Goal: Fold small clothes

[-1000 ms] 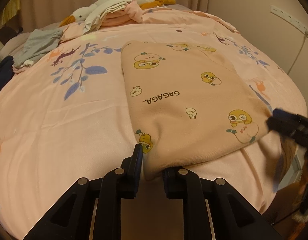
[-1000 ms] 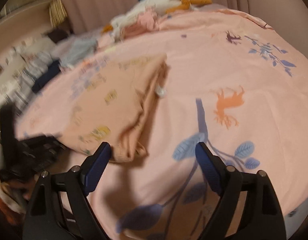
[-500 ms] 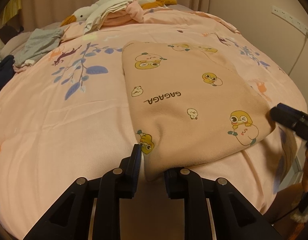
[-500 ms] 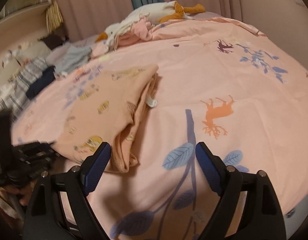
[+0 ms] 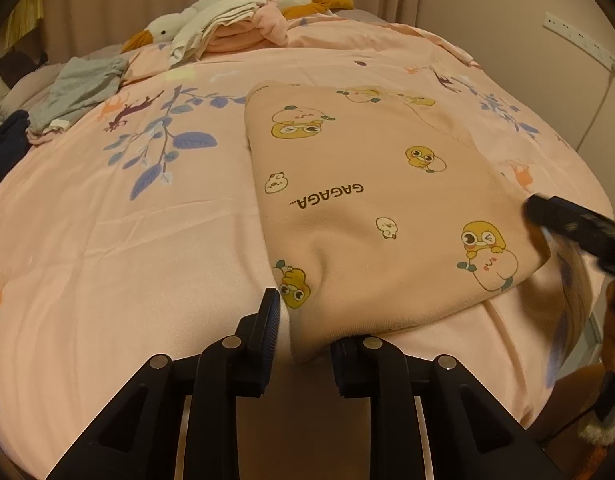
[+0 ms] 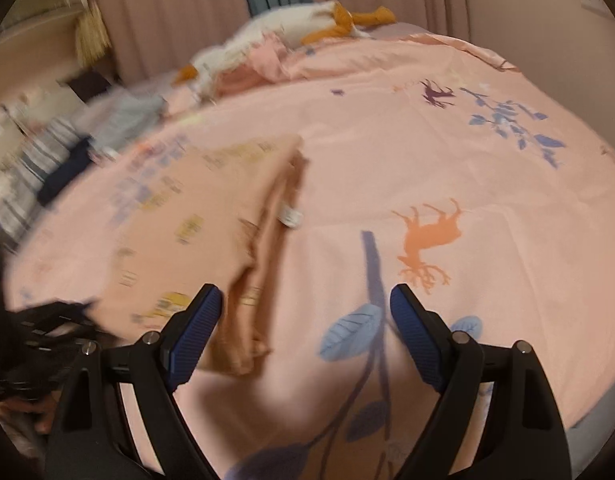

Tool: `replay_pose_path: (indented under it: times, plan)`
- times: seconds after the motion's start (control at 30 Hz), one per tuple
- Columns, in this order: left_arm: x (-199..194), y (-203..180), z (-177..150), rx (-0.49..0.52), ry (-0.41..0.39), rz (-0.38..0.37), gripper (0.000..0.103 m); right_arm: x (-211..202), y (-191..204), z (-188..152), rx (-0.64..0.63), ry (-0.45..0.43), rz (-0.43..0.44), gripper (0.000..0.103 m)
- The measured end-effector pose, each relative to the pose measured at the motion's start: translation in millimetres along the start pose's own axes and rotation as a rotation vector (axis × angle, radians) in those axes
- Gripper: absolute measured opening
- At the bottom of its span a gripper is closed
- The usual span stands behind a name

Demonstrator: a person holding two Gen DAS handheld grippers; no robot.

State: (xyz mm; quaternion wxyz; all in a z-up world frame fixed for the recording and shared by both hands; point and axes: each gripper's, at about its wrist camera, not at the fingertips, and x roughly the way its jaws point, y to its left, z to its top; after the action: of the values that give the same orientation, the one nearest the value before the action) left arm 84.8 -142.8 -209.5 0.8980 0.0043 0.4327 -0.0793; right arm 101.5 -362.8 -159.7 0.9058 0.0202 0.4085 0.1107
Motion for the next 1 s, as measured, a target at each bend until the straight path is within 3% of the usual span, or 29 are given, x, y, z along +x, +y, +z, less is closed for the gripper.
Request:
replay_pose_path:
  times: [0.07,0.23,0.3,0.5,0.57,0.6,0.67,0.73,0.87,1.0]
  plan:
    - [-1,0,-1,0.009,-0.005,-0.001,0.021,2,-1,2,0.012,0.002,-0.017,0.086]
    - [-3,-1,-3,0.028,-0.01,0.0,0.021,-14,-8,8,0.073,-0.086,0.041,0.087]
    - [-7,-2,-3,0.043,0.001,-0.024,0.021,-9,-7,12,0.095,-0.084,0.057,0.087]
    - [-43,19,5,-0.036,0.047,-0.319,0.021,4,-6,19,0.167,-0.052,0.048,0.087]
    - [-62,29,9,-0.04,-0.012,-0.407,0.021,-3,-7,19,0.19,-0.106,0.085,0.084]
    - [-75,36,12,-0.055,-0.079,-0.435,0.021,-7,-6,20,0.194,-0.134,0.106,0.079]
    - [-94,49,16,-0.08,-0.219,-0.455,0.021,-11,-3,23,0.194,-0.16,0.146,0.071]
    - [-96,53,20,-0.093,-0.274,-0.464,0.021,-15,1,24,0.207,-0.184,0.24,0.061]
    - [-64,32,25,-0.069,-0.181,-0.427,0.021,-7,18,26,0.201,-0.14,0.4,0.055]
    - [-31,7,17,-0.013,-0.012,-0.453,0.021,6,42,24,0.137,-0.058,0.421,0.054]
